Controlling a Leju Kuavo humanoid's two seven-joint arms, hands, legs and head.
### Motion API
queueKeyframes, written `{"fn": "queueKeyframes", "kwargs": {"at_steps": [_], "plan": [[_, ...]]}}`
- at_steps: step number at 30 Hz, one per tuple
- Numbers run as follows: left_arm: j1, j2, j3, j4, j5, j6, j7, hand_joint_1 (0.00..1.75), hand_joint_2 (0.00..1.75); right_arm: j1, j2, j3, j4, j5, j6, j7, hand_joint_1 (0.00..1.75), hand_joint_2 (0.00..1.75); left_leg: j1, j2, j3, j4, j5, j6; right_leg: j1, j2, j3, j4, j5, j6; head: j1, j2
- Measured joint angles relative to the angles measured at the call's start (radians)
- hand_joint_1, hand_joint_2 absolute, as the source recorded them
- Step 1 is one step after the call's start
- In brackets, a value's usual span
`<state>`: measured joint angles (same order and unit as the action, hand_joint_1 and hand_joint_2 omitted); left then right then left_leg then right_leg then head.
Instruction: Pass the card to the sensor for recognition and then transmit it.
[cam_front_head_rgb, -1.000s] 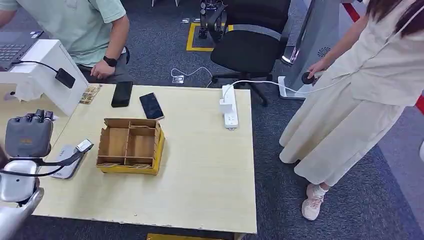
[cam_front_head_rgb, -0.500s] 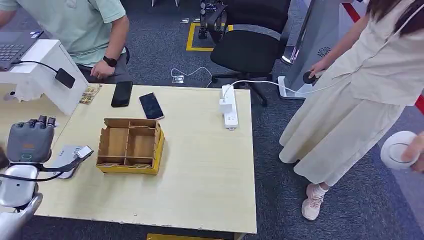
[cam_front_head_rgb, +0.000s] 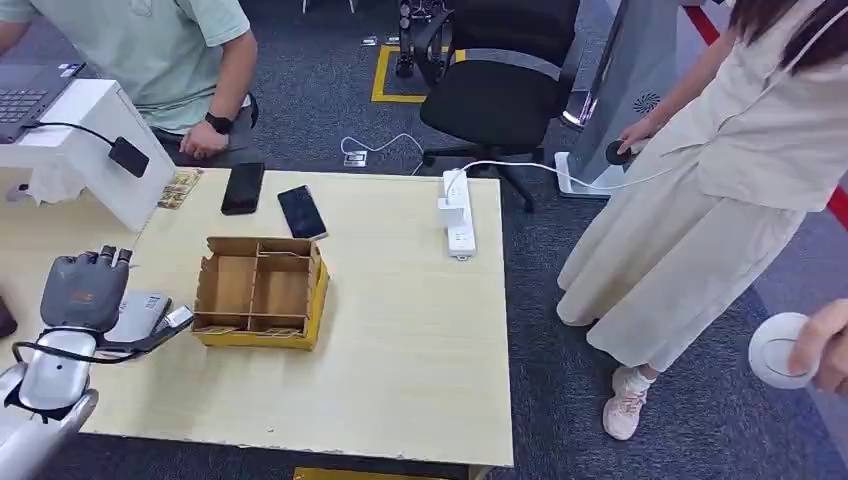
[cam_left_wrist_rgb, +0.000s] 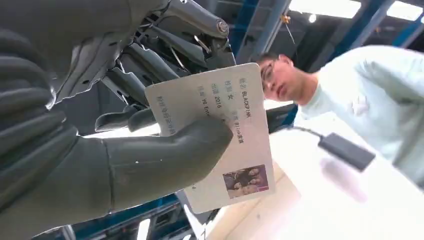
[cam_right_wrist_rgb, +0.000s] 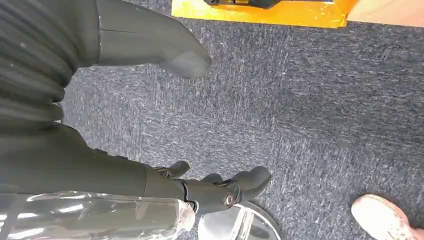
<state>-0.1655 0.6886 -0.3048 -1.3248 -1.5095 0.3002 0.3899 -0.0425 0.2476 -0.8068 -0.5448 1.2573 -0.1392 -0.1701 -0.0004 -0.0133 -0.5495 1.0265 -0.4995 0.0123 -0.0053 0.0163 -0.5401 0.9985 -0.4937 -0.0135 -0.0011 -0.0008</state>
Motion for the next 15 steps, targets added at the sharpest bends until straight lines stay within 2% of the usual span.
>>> {"fn": "queueKeyframes", "kwargs": {"at_steps": [3,11,15], "plan": [[-0.002,0.005,-0.029,0.026,0.0,0.001,0.044,1.75,1.75,0.0,0.003,-0.008,-0.006,0.007,0.0,0.0,0.0,1.75,0.0,0.0,0.0,0.0,0.0,0.0,0.0,0.0,0.0,0.0,0.0,0.0,0.0,0.0],[-0.006,0.067,-0.129,0.064,0.0,-0.018,0.169,1.75,1.75,0.012,0.01,-0.042,-0.037,0.027,0.003,-0.004,0.0,1.75,0.0,0.0,0.0,0.0,0.0,0.0,0.0,0.0,0.0,0.0,0.0,0.0,0.0,0.0],[-0.005,0.081,-0.152,0.069,0.0,-0.024,0.177,1.75,1.75,0.016,0.013,-0.049,-0.047,0.027,0.003,-0.008,0.0,1.75,0.0,0.0,0.0,0.0,0.0,0.0,0.0,0.0,0.0,0.0,0.0,0.0,0.0,0.0]]}}
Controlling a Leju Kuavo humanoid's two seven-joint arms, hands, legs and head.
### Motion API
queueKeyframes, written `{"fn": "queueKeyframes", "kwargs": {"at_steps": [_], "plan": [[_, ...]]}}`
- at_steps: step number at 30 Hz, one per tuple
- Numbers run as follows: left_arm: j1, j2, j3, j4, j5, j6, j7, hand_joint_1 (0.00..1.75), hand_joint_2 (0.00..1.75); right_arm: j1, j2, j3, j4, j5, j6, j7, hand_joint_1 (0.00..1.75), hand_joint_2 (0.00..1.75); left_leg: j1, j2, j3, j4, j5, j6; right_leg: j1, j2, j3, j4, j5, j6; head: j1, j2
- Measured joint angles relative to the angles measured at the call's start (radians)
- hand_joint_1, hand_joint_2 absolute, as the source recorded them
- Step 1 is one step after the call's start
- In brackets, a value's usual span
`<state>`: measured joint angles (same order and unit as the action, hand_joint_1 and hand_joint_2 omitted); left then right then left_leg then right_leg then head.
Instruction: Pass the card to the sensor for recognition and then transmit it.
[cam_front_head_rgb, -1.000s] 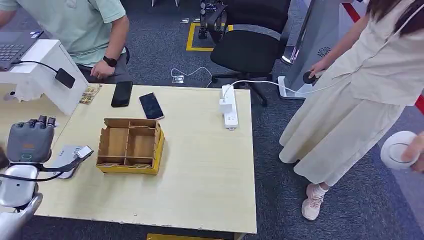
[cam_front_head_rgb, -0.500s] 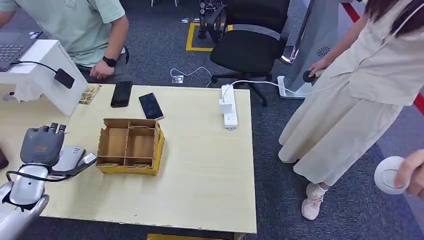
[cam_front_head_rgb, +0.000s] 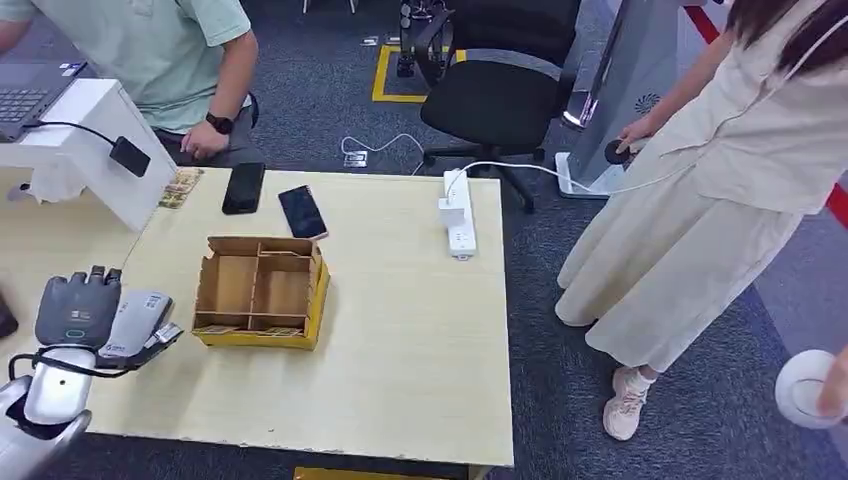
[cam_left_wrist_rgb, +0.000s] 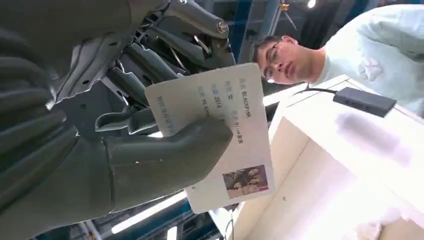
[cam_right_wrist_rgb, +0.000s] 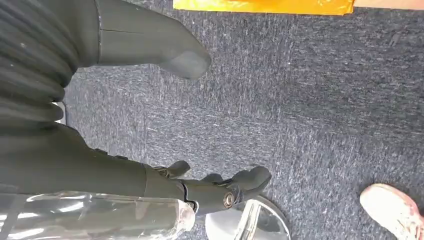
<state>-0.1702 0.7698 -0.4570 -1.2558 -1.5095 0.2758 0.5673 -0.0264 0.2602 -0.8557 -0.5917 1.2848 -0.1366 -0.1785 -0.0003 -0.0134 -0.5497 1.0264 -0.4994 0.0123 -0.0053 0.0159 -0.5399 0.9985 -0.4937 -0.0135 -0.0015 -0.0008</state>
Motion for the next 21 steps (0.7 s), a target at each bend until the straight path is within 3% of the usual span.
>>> {"fn": "queueKeyframes", "kwargs": {"at_steps": [12,21], "plan": [[0.028,0.013,-0.031,0.004,0.0,-0.009,0.047,1.75,1.75,0.008,0.011,-0.026,-0.033,0.031,0.012,-0.004,0.0,1.75,0.0,0.0,0.0,0.0,0.0,0.0,0.0,0.0,0.0,0.0,0.0,0.0,0.0,0.0],[0.063,-0.011,-0.048,0.004,0.0,0.014,-0.011,1.75,1.75,0.003,0.027,-0.067,-0.051,0.084,0.021,-0.018,0.0,1.75,0.0,0.0,0.0,0.0,0.0,0.0,0.0,0.0,0.0,0.0,0.0,0.0,0.0,0.0]]}}
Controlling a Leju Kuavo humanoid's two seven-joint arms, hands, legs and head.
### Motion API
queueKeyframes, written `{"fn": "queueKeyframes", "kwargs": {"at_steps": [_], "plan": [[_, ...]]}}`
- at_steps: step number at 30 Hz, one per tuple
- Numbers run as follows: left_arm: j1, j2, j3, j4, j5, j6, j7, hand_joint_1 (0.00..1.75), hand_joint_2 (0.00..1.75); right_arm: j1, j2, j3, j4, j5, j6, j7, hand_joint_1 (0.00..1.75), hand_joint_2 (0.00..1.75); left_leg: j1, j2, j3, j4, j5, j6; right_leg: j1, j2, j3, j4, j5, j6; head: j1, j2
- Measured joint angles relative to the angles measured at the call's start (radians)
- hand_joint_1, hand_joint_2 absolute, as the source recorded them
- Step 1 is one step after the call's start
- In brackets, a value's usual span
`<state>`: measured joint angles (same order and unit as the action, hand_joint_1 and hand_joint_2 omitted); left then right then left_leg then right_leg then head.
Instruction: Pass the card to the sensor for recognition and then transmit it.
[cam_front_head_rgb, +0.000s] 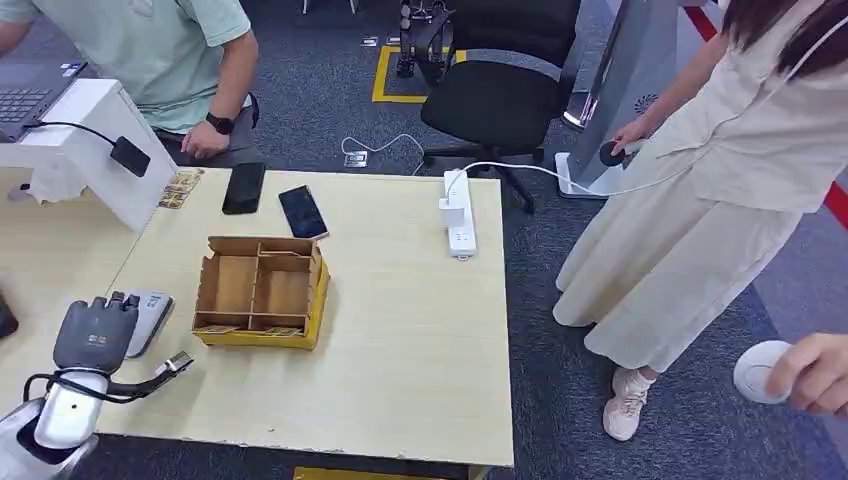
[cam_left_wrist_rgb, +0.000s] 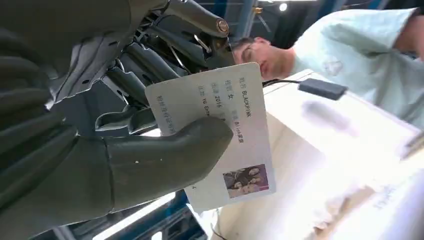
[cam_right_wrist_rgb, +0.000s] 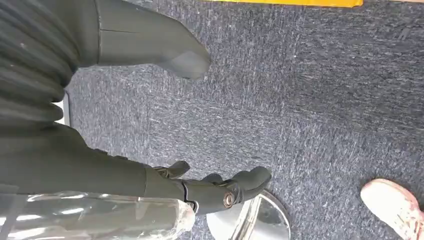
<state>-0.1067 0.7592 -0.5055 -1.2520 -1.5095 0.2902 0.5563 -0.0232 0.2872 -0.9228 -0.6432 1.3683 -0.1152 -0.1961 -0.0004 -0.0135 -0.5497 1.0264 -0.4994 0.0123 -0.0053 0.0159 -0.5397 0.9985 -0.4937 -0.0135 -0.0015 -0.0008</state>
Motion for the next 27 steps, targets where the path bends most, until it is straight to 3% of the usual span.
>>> {"fn": "queueKeyframes", "kwargs": {"at_steps": [4,10,27], "plan": [[0.018,-0.022,0.005,0.0,0.0,0.015,-0.068,1.75,1.75,-0.003,0.005,-0.01,-0.003,0.007,0.0,-0.004,0.0,1.75,0.0,0.0,0.0,0.0,0.0,0.0,0.0,0.0,0.0,0.0,0.0,0.0,0.0,0.0],[0.02,-0.054,0.01,0.007,0.0,0.028,-0.112,1.75,1.75,-0.009,0.008,-0.023,-0.007,0.021,0.001,-0.004,0.0,1.75,0.0,-0.001,0.0,0.0,0.0,0.0,0.0,-0.001,0.0,0.0,0.0,0.0,0.0,0.0],[-0.073,-0.079,-0.018,0.046,0.0,-0.008,-0.022,1.75,1.75,-0.018,0.012,-0.034,-0.021,0.031,-0.002,-0.004,0.0,1.75,0.0,-0.001,0.0,0.0,0.001,-0.001,0.0,-0.001,0.0,0.0,0.0,0.0,0.0,0.0]]}}
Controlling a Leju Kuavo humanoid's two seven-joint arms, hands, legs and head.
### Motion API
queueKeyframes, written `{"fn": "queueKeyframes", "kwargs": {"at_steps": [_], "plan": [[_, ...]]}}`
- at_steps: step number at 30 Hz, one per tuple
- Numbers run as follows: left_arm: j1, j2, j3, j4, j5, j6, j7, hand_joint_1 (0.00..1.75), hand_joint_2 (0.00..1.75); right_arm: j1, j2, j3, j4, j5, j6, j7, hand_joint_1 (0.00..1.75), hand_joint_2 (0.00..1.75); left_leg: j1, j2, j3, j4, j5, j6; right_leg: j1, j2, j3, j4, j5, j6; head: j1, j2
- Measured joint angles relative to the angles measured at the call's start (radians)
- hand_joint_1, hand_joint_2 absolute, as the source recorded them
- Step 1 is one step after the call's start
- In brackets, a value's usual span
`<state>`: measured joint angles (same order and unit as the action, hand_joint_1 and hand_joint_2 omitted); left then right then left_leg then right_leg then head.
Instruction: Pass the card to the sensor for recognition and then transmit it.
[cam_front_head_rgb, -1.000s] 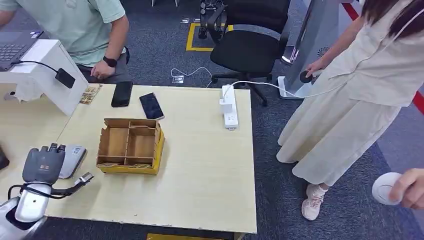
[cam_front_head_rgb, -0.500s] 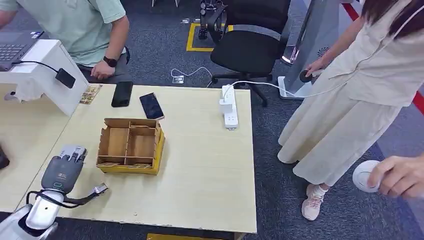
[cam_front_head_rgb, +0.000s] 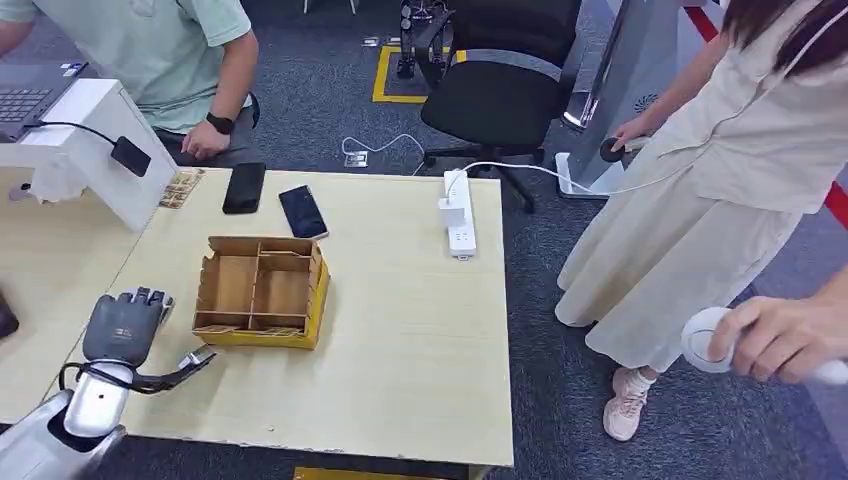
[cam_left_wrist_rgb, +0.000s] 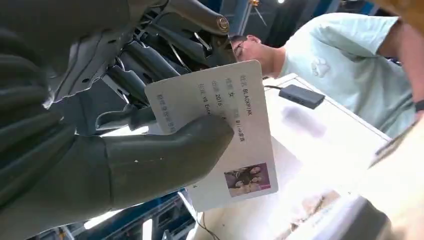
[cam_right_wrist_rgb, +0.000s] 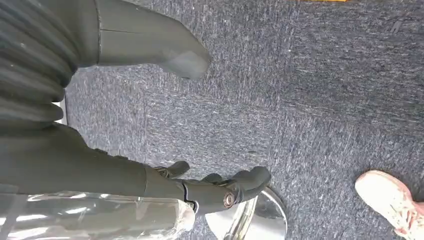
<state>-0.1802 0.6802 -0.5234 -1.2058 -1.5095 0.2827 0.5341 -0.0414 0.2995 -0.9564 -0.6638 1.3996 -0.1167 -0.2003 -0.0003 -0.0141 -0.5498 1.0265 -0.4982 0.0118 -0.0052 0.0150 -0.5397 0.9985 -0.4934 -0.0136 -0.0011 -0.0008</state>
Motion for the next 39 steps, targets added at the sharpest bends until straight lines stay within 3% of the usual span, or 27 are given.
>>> {"fn": "queueKeyframes", "kwargs": {"at_steps": [4,7,13,16,34,39], "plan": [[-0.024,-0.002,-0.018,0.005,0.0,-0.027,0.029,1.75,1.75,0.0,0.001,-0.005,-0.005,0.0,0.001,0.0,0.0,1.75,0.0,0.0,0.0,0.0,0.0,0.0,0.0,0.0,0.0,0.0,0.0,0.0,0.0,0.0],[-0.037,-0.008,-0.029,0.011,0.0,-0.038,-0.002,1.75,1.75,0.0,0.003,-0.008,-0.012,0.0,0.002,0.0,0.0,1.75,0.0,0.0,0.0,0.0,0.0,0.0,0.0,0.0,0.0,0.0,0.0,0.0,0.0,0.0],[-0.033,-0.038,-0.003,0.042,0.0,-0.036,-0.206,1.75,1.75,-0.001,0.004,-0.017,-0.019,0.002,0.001,0.001,0.0,1.75,0.0,0.0,0.0,0.0,0.0,0.0,0.0,0.0,0.0,0.0,0.0,0.0,0.0,0.0],[-0.026,-0.052,0.039,0.05,0.0,-0.049,-0.239,1.75,1.75,-0.004,0.004,-0.019,-0.024,0.002,0.002,0.001,0.0,1.75,0.0,0.0,0.0,0.0,0.0,0.0,0.0,0.0,0.0,0.0,0.0,0.0,0.0,0.0],[-0.006,-0.069,0.077,0.05,0.0,-0.085,-0.218,1.75,1.75,-0.005,0.009,-0.023,-0.044,0.002,0.01,0.001,0.0,1.75,0.0,0.0,0.001,0.0,0.0,0.0,0.0,-0.001,0.001,0.0,0.0,0.0,0.0,0.0],[-0.009,-0.069,0.074,0.05,0.0,-0.126,-0.109,1.75,1.75,-0.004,0.011,-0.025,-0.054,0.003,0.011,0.001,0.0,1.75,0.0,0.0,0.001,0.0,0.0,0.0,0.0,-0.001,0.001,0.0,0.0,0.0,0.0,0.0]]}}
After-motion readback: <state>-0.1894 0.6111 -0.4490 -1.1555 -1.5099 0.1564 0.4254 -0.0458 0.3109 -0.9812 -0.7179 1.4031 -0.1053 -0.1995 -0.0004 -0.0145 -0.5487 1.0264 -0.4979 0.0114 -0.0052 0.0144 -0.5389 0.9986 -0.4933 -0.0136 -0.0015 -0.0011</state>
